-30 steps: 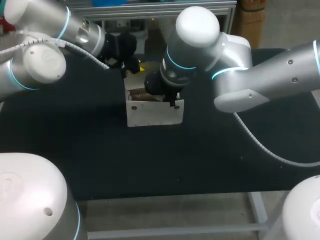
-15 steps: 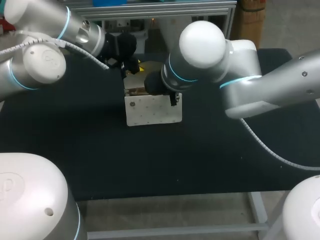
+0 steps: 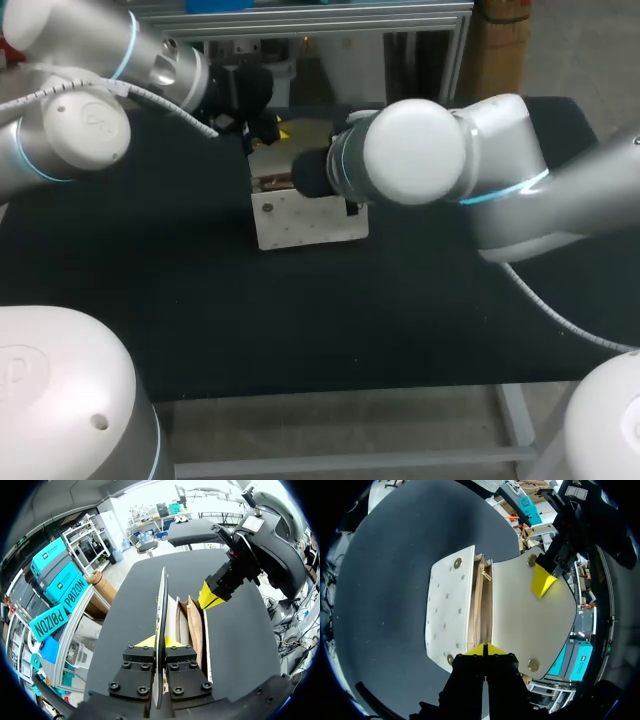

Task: Pick up the bag, open it, inspect its contents, close it, and place it on the opposite side

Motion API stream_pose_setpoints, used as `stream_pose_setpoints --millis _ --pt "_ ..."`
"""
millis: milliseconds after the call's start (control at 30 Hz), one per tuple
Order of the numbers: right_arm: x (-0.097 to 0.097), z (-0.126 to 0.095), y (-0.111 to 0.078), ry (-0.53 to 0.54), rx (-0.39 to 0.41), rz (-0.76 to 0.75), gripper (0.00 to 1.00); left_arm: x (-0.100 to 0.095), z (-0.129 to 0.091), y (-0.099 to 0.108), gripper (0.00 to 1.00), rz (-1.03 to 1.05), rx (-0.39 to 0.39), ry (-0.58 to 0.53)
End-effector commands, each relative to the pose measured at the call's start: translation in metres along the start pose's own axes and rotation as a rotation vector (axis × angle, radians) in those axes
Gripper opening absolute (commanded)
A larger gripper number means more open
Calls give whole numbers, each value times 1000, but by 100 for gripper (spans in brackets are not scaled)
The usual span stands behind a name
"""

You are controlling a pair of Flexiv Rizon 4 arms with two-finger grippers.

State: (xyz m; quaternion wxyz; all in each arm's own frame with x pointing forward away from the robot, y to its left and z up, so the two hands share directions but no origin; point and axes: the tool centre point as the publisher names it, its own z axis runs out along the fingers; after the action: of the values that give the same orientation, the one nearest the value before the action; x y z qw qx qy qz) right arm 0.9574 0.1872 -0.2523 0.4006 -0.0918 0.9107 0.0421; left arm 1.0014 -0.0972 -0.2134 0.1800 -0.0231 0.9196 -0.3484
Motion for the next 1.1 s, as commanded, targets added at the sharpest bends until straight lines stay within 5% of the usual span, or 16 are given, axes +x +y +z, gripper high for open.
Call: stream_pose_setpoints --millis 33,433,1100 --pt "10 -27 -7 -68 4 1 0 4 -8 -9 0 2 -9 -4" --pt "34 -58 -16 -111 6 2 0 22 -8 -19 0 6 -38 39" --pt "66 -62 -2 -101 9 -42 0 4 36 20 0 -11 -39 92"
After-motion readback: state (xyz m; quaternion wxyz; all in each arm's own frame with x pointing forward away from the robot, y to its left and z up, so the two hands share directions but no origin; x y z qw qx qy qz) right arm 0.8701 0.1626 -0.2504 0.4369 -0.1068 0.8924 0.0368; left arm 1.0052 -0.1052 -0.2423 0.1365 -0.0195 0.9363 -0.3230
